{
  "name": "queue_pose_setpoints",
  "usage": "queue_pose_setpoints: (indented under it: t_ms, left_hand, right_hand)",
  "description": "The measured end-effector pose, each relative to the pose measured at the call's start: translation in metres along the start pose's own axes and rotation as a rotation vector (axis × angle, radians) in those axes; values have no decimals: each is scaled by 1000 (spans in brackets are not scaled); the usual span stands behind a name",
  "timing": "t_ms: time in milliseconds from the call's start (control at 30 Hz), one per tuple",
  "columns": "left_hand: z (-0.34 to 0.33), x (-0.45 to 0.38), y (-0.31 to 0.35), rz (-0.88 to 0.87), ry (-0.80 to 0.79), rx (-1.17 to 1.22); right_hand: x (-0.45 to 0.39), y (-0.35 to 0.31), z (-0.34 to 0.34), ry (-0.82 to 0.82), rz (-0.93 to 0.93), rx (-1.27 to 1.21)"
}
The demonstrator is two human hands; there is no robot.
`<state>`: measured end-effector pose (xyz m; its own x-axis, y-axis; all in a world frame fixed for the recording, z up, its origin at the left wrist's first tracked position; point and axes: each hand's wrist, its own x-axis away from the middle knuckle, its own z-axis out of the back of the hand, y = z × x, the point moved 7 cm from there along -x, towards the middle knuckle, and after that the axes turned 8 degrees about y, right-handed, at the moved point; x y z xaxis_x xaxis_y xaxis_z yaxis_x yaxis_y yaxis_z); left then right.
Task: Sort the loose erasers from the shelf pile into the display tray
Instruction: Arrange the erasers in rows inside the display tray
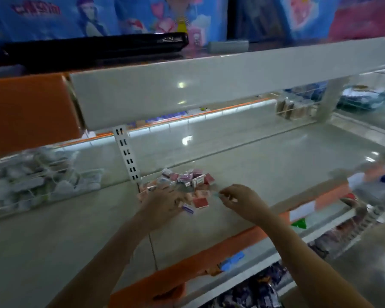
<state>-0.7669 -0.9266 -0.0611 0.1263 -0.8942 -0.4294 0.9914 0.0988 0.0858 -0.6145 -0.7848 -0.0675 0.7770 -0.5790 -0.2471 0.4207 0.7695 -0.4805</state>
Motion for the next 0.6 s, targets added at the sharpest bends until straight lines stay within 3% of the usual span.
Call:
queue_pose_setpoints:
  t_ms: [67,200,367,600]
  left_hand:
    - [13,6,0,99,69,77]
    - [37,40,-6,352,254,183]
    - [69,110,-24,597,294,79]
    - [150,240,-42,828,373,-68]
  right_hand:
    - [-4,-2,5,-2,-40,-124]
    - [-14,-36,-9,-209,-29,-394]
    - [-13,-98,-52,-424,59,-624]
    - [16,-227,-113,-643,221,-694]
